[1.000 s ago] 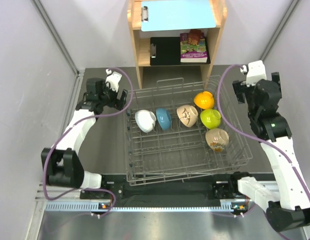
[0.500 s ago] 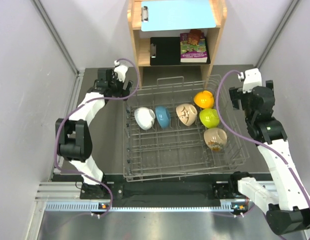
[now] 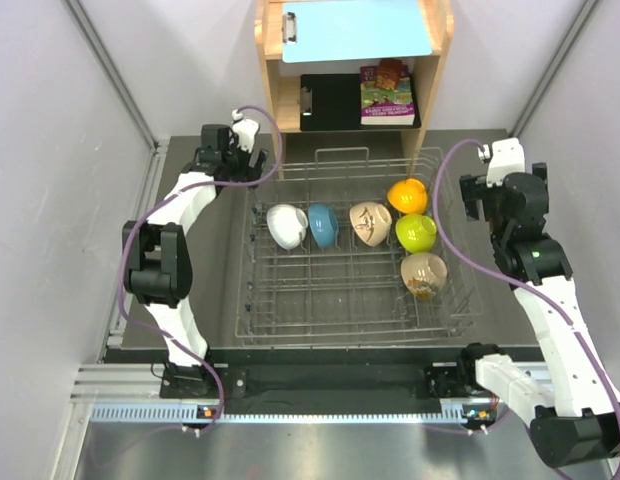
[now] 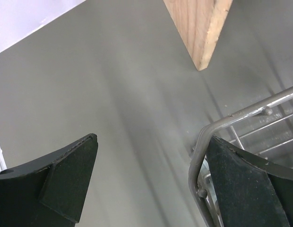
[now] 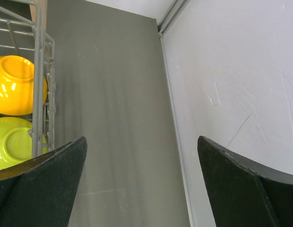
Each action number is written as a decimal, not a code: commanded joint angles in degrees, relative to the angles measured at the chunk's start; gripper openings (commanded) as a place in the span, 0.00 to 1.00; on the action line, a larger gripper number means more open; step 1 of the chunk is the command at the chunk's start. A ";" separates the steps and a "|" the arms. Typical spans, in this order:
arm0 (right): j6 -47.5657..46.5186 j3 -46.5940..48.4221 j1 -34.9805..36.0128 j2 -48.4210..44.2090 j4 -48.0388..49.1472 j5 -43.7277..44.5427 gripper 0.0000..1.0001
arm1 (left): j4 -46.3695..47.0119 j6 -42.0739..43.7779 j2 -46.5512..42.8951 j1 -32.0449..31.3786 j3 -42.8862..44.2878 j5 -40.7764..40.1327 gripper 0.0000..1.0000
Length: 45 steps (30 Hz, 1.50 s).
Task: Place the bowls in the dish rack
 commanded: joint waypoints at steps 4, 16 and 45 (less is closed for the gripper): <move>1.32 1.58 -1.31 0.33 2.55 -0.64 1.00 | 4.96 -0.55 0.42 0.28 3.53 -3.64 0.99; 1.68 3.78 -1.83 -0.72 -0.96 -7.74 1.00 | 0.30 -5.64 -18.17 0.28 -2.08 6.63 0.99; 0.71 2.73 -2.98 -18.65 -14.85 -39.84 1.00 | -16.49 -6.00 -61.98 17.16 -28.10 19.38 0.99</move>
